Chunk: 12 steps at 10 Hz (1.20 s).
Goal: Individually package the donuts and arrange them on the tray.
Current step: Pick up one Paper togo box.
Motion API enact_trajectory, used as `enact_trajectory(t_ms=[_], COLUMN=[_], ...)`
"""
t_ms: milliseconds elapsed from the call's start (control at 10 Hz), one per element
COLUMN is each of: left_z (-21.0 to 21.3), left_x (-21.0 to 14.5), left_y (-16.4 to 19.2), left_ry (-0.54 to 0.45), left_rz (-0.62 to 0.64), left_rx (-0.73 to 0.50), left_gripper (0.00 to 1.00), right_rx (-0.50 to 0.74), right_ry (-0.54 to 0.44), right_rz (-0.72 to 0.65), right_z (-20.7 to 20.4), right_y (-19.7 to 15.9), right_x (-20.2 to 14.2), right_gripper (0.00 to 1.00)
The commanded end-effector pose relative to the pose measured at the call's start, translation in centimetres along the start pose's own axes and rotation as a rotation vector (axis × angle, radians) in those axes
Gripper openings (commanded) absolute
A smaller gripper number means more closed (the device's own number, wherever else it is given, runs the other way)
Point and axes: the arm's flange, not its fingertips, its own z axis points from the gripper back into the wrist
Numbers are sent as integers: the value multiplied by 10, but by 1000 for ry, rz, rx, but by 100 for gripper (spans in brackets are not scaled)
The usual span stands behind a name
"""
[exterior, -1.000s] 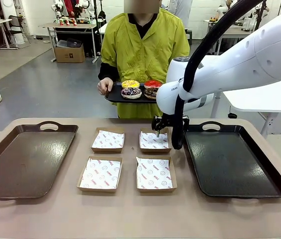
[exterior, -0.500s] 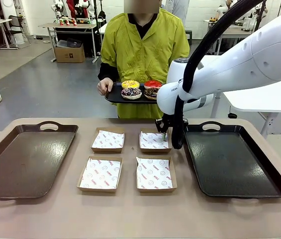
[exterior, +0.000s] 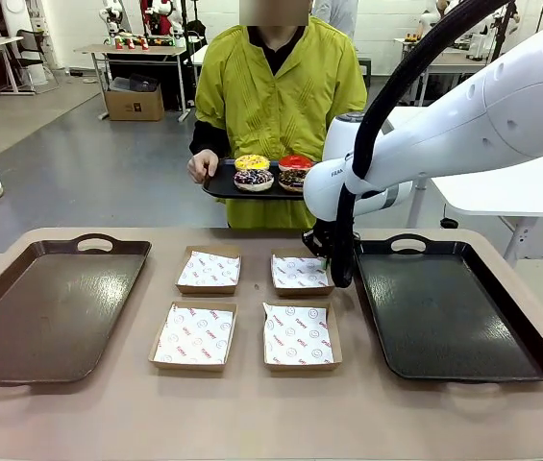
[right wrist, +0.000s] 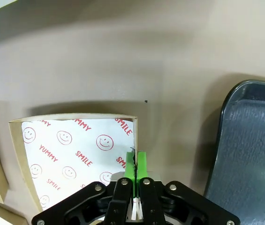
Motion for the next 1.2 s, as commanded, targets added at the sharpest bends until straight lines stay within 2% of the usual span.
enact_trajectory(t_ms=[0,200,300,600,800,1100], left_z=[1,1,1,1,1,1], left_x=[-1,-1,-1,-1,-1,-1], left_y=[-1,-1,-1,-1,-1,-1], left_ry=[-9,-9,-9,-9,-9,-9], left_rz=[-4,-4,-4,-4,-4,-4], left_rx=[5,5,5,5,5,5], left_gripper=[100,100,100,100,100,100], right_rx=[23,53,75,68,21,-15], right_ry=[8,0,-40,-75,-35,34], right_rz=[-57,-52,-64,-102,-89,-82], right_z=[10,57,90,149,172,173], right_y=[4,0,-7,-18,-20,-17], right_x=[2,-9,-14,-12,-1,14], right_gripper=[0,0,0,0,0,0])
